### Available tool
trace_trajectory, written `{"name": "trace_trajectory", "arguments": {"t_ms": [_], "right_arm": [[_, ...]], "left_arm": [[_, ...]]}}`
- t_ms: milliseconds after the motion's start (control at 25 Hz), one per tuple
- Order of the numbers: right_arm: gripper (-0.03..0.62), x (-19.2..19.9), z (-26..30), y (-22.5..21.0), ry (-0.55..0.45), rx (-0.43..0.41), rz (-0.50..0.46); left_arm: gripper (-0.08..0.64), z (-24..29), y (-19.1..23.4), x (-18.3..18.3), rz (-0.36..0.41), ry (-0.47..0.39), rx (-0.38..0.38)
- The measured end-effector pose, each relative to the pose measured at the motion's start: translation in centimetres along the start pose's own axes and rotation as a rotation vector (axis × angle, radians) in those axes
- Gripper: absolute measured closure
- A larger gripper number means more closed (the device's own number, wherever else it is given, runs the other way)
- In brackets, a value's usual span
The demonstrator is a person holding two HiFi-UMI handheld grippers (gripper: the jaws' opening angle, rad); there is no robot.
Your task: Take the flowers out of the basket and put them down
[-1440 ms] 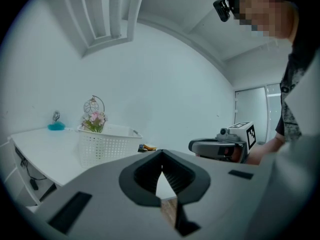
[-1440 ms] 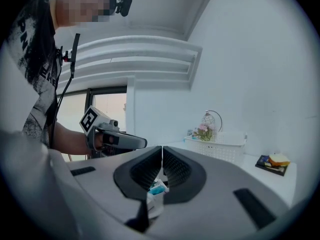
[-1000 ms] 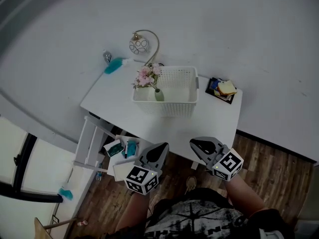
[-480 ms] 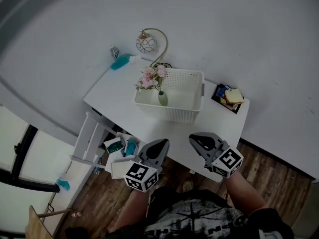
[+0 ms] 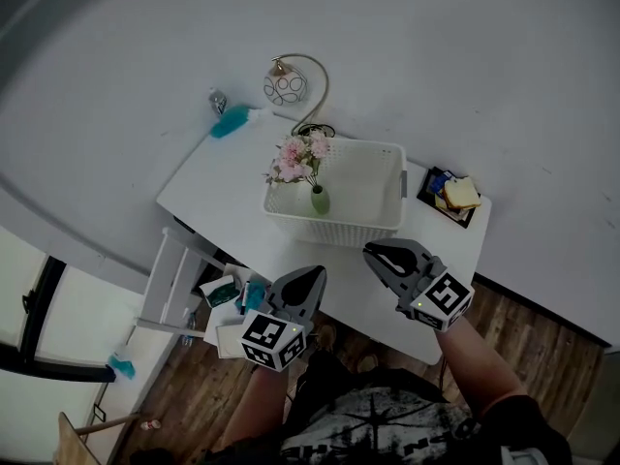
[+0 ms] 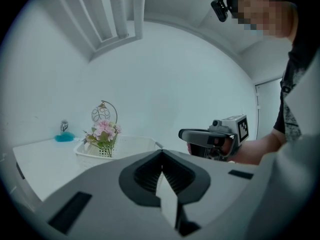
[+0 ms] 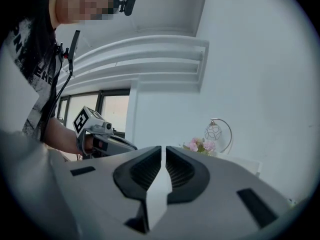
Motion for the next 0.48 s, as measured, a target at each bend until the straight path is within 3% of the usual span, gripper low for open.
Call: {"name": "trace_trajectory", "arguments": {"t_ms": [240,480], "right_arm": [[0.564,-1.3,4.3,-3.3,0.005,0.046,-0.036],[0.483,-0.4,8.7,-6.7,0.069,0.06,-0.046]], "left_arm": [[0.546,1.7,4.4,-1.6,-0.001,0.008,0.03],[0.545,3.3,8.5,-3.0,-0.013,0.002,0.066]]}}
Point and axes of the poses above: the fingertips, and each gripper's own axes: z forward along the fingers, y to its left, x out of its underside, the point moved 7 cm from there along -z, backward along the fingers, and after that the axes turned 7 degrees about -z, right-handed, at the moved point
